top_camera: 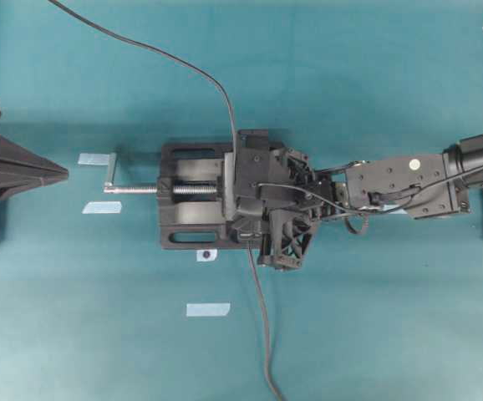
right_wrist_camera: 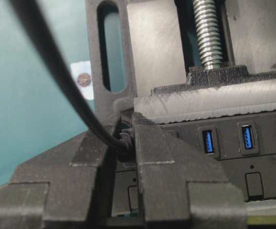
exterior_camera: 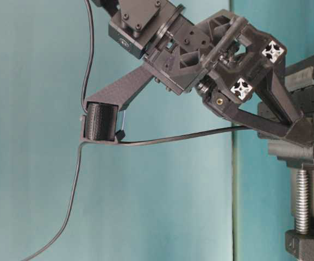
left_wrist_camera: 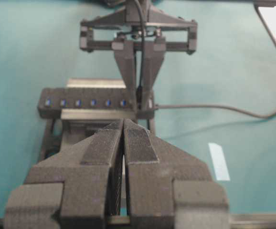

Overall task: Insert the USB into the front port of the fixed hub.
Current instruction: 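Align the held plug with a front port of the hub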

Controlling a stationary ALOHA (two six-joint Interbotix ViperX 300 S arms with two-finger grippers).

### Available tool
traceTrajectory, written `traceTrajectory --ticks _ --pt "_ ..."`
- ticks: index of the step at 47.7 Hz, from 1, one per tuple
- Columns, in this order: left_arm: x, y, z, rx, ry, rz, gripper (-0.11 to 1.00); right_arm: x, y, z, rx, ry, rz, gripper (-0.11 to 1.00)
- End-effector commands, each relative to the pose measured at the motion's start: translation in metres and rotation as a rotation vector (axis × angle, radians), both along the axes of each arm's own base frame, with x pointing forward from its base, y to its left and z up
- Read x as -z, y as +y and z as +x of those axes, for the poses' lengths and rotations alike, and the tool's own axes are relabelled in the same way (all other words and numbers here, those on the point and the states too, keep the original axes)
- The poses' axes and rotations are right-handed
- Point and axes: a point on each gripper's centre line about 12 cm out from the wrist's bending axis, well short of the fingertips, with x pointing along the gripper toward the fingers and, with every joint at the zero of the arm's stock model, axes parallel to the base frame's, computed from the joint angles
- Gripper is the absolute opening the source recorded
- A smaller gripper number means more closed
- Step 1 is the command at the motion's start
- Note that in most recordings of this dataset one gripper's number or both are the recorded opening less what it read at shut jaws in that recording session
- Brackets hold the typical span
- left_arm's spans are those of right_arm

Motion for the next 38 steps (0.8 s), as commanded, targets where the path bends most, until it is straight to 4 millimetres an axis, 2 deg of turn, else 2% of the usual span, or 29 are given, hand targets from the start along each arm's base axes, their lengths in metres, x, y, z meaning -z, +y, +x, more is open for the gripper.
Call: traceTrajectory --ticks 1,8,14,18,26,29,31,38 --pt "-0.004 0.0 0.002 0.002 -0.014 0.0 0.0 -0.009 0.011 -0.001 -0.017 -0.015 0.009 0.1" --pt "-0.005 0.0 0.002 0.0 -0.017 0.0 0.0 -0.015 0.006 0.001 -0.004 -0.027 0.01 0.12" --pt "-0.005 0.0 0.002 0.002 -0.026 0.002 0.0 -0.019 0.004 0.0 0.001 -0.027 0.01 0.18" --pt "-0.006 0.0 0.002 0.001 -0.031 0.002 0.0 -0.021 0.004 -0.001 0.007 -0.022 0.014 0.31" --pt "-0.006 0.0 0.002 0.0 -0.034 0.0 0.0 -0.027 0.004 -0.001 0.01 -0.025 0.017 0.72" --pt "-0.006 0.0 0.002 0.0 -0.034 0.0 0.0 -0.029 0.003 -0.001 0.011 -0.027 0.016 0.82" --pt "-0.007 0.0 0.002 0.002 -0.035 -0.001 0.0 -0.031 0.002 -0.001 0.013 -0.027 0.016 0.86" --pt "-0.007 0.0 0.002 0.0 -0.038 0.0 0.0 -0.036 -0.001 -0.001 0.017 -0.035 0.011 0.85"
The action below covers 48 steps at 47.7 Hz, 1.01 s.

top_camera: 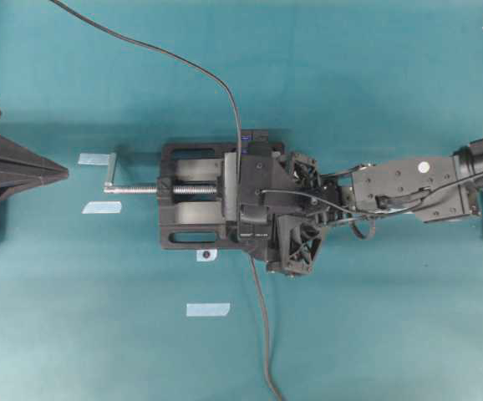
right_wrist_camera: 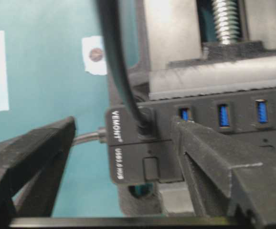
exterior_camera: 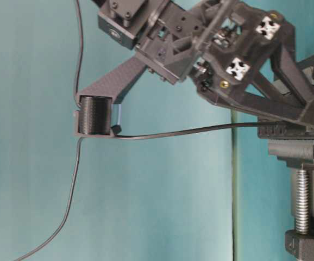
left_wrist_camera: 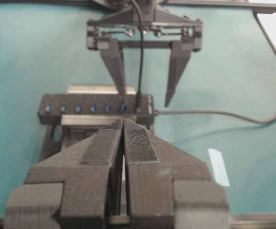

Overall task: Insert the USB into the front port of the fixed hub.
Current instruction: 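Align the held plug with a front port of the hub, then push the plug into the front port with the right gripper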

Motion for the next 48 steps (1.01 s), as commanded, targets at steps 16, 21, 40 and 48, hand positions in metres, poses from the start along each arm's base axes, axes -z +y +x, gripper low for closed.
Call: traceTrajectory --ticks 16,21,40,48 --pt "-0.005 0.0 0.001 0.0 -0.017 0.0 0.0 -0.038 -0.016 0.004 0.042 -0.1 0.004 0.82" --pt "-0.004 0.0 0.001 0.0 -0.017 -0.001 0.0 -0.036 -0.019 0.005 0.048 -0.095 0.003 0.75" --pt "-0.001 0.001 -0.002 -0.006 -0.017 0.0 0.0 -0.032 -0.018 0.006 0.046 -0.109 0.006 0.47" --pt "-0.001 0.001 -0.003 -0.006 -0.021 -0.001 0.0 -0.032 -0.018 0.006 0.047 -0.107 0.008 0.27"
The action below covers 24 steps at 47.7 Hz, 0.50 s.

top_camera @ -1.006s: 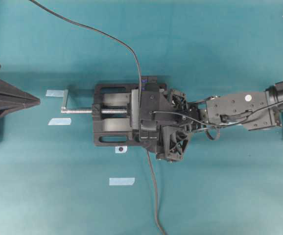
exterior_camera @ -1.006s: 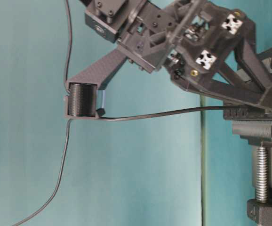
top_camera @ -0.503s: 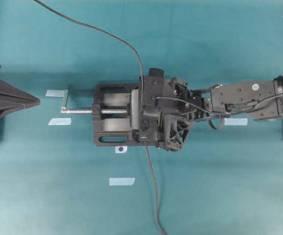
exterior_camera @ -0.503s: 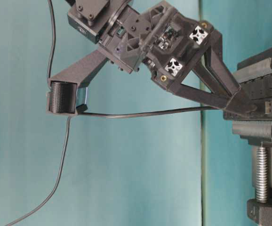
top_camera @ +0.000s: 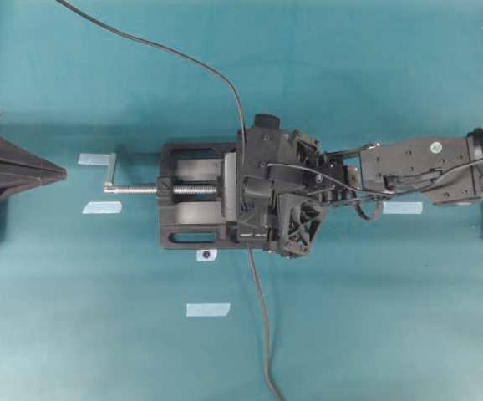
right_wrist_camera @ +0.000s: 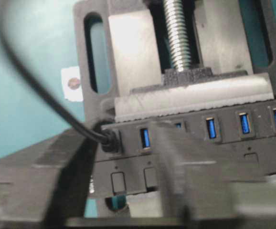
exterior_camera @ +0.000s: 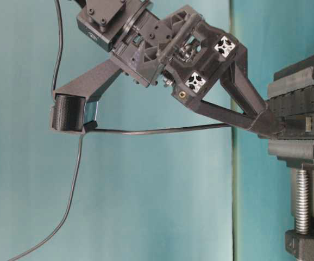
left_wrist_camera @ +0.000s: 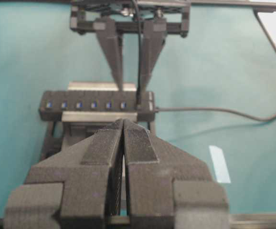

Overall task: Insert the USB into the front port of the fixed hub.
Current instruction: 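Push the plug into the front port with the right gripper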

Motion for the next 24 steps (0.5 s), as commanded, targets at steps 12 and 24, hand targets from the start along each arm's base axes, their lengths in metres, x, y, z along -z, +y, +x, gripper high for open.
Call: traceTrajectory --ticks 12,24 --pt "-0.0046 0.0008 0.0009 -0.005 -0.017 0.0 0.0 -0.0126 0.0027 0.0036 0.003 -0.035 0.011 0.04" --pt "-0.004 0.0008 0.0008 -0.005 -0.015 0.0 0.0 -0.0112 0.0071 0.0035 0.011 -0.03 0.035 0.03"
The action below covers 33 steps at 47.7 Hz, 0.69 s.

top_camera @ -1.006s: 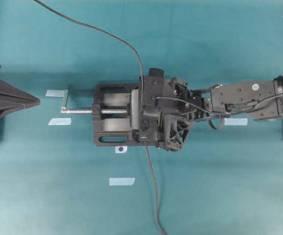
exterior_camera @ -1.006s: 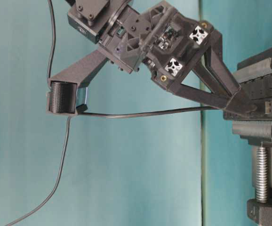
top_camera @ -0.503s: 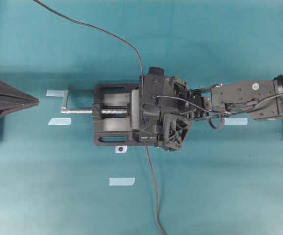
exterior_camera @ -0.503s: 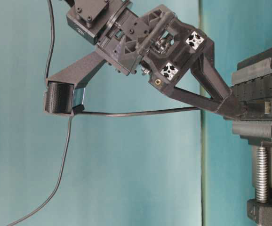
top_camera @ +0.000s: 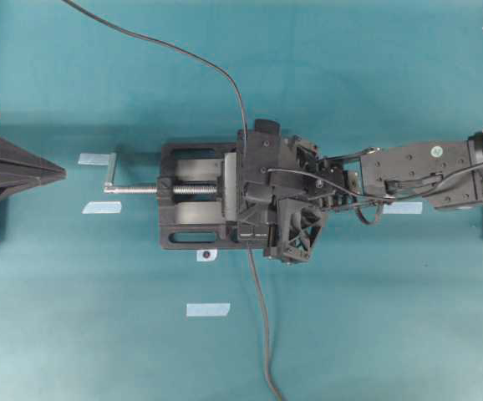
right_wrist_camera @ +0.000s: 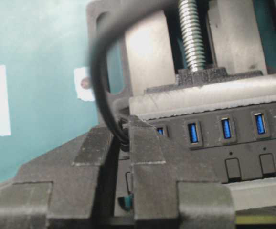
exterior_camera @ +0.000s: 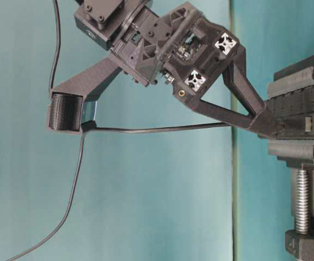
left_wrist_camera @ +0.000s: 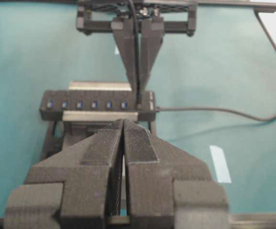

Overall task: Insert the USB into the front port of the fixed hub.
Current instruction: 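Push the plug into the front port with the right gripper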

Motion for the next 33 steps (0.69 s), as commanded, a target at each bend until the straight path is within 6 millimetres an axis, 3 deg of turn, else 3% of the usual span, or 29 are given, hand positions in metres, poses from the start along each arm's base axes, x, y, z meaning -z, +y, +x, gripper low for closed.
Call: traceTrajectory --ticks 1,33 --pt "-0.005 0.001 0.002 -0.003 -0.015 0.0 0.0 -0.01 0.001 0.003 0.016 -0.029 0.022 0.03" --pt "-0.007 0.001 0.002 -0.003 -0.029 0.0 0.0 0.002 0.023 -0.003 -0.021 0.054 0.037 0.02"
